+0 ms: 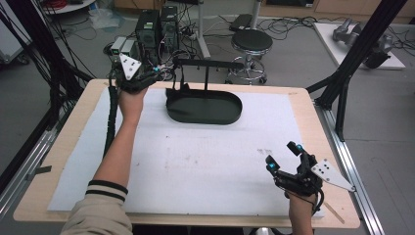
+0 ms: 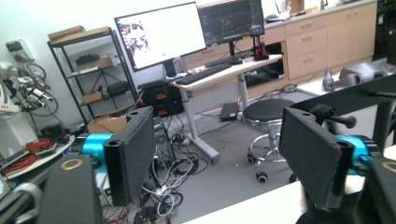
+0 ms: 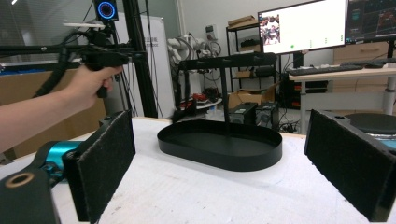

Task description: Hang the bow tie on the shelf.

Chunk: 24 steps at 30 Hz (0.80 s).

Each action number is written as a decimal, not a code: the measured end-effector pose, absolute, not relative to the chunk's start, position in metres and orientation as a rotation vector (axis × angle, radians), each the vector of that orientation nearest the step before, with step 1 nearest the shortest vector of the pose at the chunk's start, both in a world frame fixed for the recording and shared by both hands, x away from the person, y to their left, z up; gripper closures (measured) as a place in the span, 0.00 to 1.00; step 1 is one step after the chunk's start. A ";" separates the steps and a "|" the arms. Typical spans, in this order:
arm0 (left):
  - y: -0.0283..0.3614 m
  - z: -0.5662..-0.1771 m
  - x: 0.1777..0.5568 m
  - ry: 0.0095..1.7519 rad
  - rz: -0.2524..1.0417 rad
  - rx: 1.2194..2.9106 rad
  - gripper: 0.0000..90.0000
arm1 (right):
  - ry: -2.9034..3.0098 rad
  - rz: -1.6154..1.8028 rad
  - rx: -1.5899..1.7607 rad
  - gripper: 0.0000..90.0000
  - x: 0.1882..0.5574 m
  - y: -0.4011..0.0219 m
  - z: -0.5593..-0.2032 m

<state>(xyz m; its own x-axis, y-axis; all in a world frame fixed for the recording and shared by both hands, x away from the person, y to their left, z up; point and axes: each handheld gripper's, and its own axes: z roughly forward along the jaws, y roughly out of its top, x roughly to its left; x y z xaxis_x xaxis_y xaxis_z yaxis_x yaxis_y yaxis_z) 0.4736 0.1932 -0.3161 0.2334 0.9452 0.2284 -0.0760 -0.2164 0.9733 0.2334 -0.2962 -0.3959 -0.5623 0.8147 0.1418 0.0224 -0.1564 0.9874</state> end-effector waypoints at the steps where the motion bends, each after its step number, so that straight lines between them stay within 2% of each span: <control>1: 0.197 -0.314 0.468 0.873 1.208 1.435 0.27 | 1.535 1.777 0.963 0.09 0.233 -0.296 -0.396; 15: 0.266 -0.287 0.367 0.858 1.210 1.378 0.21 | 1.503 1.752 0.936 0.09 0.231 -0.292 -0.384; 20: 0.288 -0.300 0.325 0.878 1.159 1.379 0.18 | 1.515 1.682 0.923 0.09 0.233 -0.286 -0.382; 24: 0.297 -0.326 0.283 0.928 1.157 1.335 0.15 | 1.522 1.618 0.928 0.09 0.235 -0.282 -0.380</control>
